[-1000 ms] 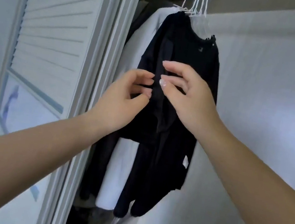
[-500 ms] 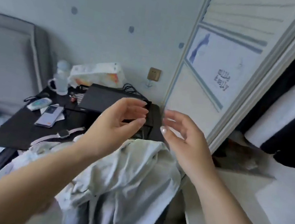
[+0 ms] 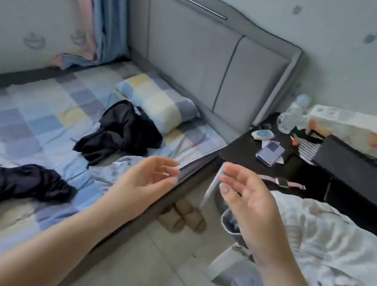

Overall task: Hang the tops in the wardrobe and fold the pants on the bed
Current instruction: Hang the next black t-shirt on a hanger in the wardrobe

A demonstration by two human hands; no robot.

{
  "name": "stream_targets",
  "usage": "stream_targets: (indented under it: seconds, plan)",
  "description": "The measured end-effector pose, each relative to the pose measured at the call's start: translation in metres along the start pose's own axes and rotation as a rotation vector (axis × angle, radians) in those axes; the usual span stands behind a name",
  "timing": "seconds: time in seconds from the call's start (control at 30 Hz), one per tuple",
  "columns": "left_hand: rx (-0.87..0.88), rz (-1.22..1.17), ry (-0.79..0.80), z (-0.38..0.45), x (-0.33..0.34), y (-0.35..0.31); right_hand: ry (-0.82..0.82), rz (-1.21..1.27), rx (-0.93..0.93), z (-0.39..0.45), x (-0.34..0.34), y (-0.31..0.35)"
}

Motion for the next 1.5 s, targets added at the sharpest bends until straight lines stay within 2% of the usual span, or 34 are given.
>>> stream_targets:
  seconds: [0.1,0.27,0.63,0.9,1.0,1.13,1.3,1.43,1.5]
  plan:
    - [-0.093,0.029,-0.187,-0.016,-0.091,0.023,0.16,0.077,0.048,0.03,0.088,-0.017]
    - [-0.234,-0.014,-0.406,-0.041,-0.186,0.062,0.372,0.101,0.131,0.07,0.194,-0.042]
    - [-0.445,-0.155,-0.761,-0.035,-0.312,0.137,0.788,0.024,0.277,0.17,0.368,-0.117]
    - [-0.6,-0.26,-0.96,-0.014,-0.385,0.207,1.066,-0.142,0.246,0.24,0.504,-0.167]
    - [-0.675,-0.335,-1.008,-0.013,-0.406,0.247,1.129,-0.192,0.268,0.243,0.541,-0.202]
    - [-0.771,-0.38,-0.998,-0.009,-0.43,0.314,1.216,-0.29,0.312,0.234,0.576,-0.265]
    - [-0.842,-0.427,-1.057,-0.001,-0.46,0.421,1.2,-0.403,0.409,0.232,0.624,-0.373]
    - [-0.898,-0.506,-1.176,-0.001,-0.48,0.519,1.234,-0.559,0.355,0.233,0.671,-0.468]
    - [-0.915,-0.463,-1.169,0.002,-0.489,0.558,1.208,-0.631,0.303,0.24,0.692,-0.502]
Point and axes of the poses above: each hand's wrist, its own z-axis towards the middle knuckle, its own x-axis out of the palm, y = z × x, the point moved 7 cm from there along z, towards the middle knuckle, and after that the axes turned 1 degree about z, right-handed, at the moved point
